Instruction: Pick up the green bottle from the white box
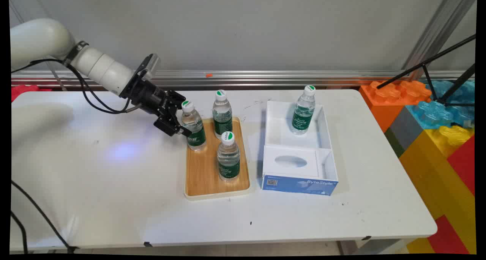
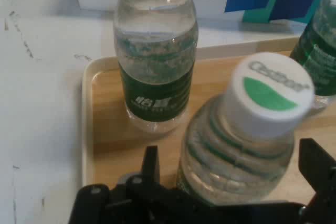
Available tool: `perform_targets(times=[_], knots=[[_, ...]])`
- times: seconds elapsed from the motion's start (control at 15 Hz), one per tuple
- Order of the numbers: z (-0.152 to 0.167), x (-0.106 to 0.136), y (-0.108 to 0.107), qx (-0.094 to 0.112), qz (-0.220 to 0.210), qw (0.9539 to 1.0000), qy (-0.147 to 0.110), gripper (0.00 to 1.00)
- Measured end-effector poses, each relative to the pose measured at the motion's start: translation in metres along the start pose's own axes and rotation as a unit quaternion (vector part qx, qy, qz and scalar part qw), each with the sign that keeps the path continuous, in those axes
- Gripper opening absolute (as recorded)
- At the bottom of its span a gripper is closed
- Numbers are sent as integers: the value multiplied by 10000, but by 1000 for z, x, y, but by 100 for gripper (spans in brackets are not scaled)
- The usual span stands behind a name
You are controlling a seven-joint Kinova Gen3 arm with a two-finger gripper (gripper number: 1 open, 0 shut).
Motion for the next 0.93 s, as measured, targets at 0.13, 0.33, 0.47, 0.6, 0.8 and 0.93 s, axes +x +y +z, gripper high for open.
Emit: perform_targets(times=[0.13,0.33,0.47,0.6,0.8,0.93], knots=[[-2,0,0,-7,-60,10000,-6,100],[-10,6,-1,72,-256,9995,-150,100],[-18,11,2,174,-497,9978,-407,100],[-26,18,10,242,-814,9937,-730,100],[-47,45,33,323,-1306,9844,-1137,100],[-61,74,50,423,-1513,9800,-1225,100]])
